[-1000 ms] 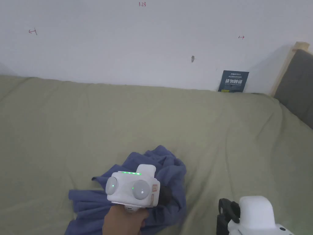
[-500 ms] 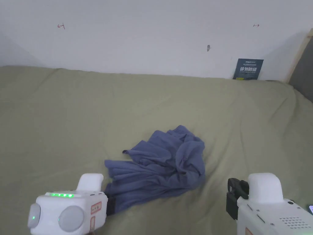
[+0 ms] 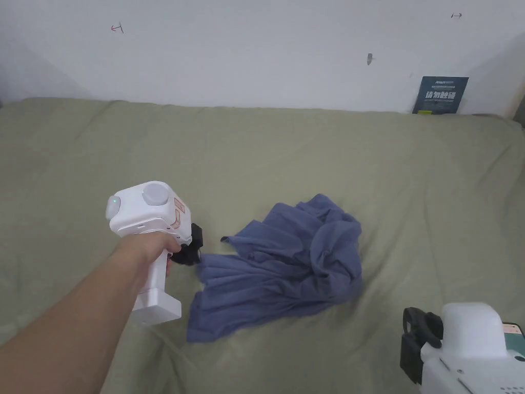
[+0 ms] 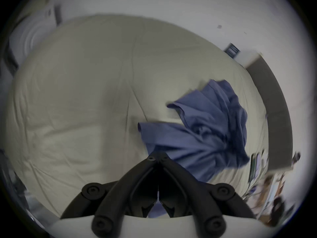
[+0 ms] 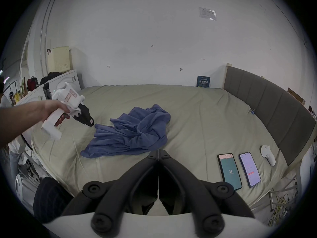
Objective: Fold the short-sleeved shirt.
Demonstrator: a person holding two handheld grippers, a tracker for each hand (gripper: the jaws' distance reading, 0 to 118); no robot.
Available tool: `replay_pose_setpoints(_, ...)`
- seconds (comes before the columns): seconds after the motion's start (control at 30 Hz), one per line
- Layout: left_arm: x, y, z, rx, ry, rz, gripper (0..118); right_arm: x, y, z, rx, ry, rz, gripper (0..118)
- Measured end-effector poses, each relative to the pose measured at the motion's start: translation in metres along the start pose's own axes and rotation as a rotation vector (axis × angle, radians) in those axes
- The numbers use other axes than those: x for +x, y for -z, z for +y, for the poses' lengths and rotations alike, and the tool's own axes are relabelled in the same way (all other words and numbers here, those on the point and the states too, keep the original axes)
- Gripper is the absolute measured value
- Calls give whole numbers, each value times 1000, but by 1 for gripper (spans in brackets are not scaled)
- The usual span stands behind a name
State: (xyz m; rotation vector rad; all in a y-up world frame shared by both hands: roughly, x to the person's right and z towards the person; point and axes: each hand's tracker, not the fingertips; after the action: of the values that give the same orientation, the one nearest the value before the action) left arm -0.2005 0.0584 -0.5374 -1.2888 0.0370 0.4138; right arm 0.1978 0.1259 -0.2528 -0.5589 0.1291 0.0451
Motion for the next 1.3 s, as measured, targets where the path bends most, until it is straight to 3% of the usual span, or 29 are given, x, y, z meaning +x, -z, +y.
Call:
replay_pose_setpoints(0.03, 2, 11, 8, -38, 25, 53, 106, 3, 1, -1, -9, -8, -7, 0)
replay_pose_setpoints(0.07, 6, 19, 10, -44, 32, 93, 118, 6, 2, -1, -12, -13, -19, 0)
replay_pose_setpoints(0.1, 9, 26, 14, -63, 37, 126, 115, 10, 4, -1, -14, -11, -25, 0)
replay_pose_setpoints(0.13, 11, 13, 12, 85, 28, 107, 115, 15, 6, -1, -19, -2, -27, 0)
replay_pose_setpoints(0.27, 8, 18, 27, -16, -21, 18, 115, 28, 16, -5, -40, 19, -29, 0)
replay_pose_setpoints(0.43, 34, 41, 22, -9, 30, 85, 114, 36, 18, -11, -54, 31, -52, 0)
replay_pose_setpoints(0.5, 37, 46, 16, -49, 45, 116, 103, 39, 14, -11, -44, 38, -62, 0)
replay_pose_setpoints(0.53, 38, 45, 13, -39, 77, 125, 68, 41, 12, -11, -44, 38, -65, 0)
replay_pose_setpoints(0.57, 39, 48, 16, -45, 105, 156, 5, 41, 11, -9, -42, 37, -71, 0)
replay_pose_setpoints(0.6, 32, 45, 15, -37, 72, 155, 5, 42, 9, -8, -35, 34, -84, 0)
replay_pose_setpoints(0.67, 36, 50, 13, -115, 132, 129, 5, 43, 7, -5, -23, 33, -87, 0)
replay_pose_setpoints(0.77, 30, 49, 16, -61, 62, 113, 5, 43, 13, 0, -25, 28, -85, 0)
replay_pose_setpoints(0.9, 25, 32, 10, -11, 100, 24, 5, 44, 50, 27, -83, -99, -54, 0)
replay_pose_setpoints(1.03, 12, 19, 2, 44, 80, -73, 5, 45, 130, 86, -193, -230, 10, 1)
replay_pose_setpoints(1.2, -2, 24, -11, 64, 73, -158, 5, 42, 268, 164, -359, -179, 115, 1)
replay_pose_setpoints(1.3, -14, 33, -9, 78, 82, -170, 5, 41, 353, 192, -499, -137, 65, 1)
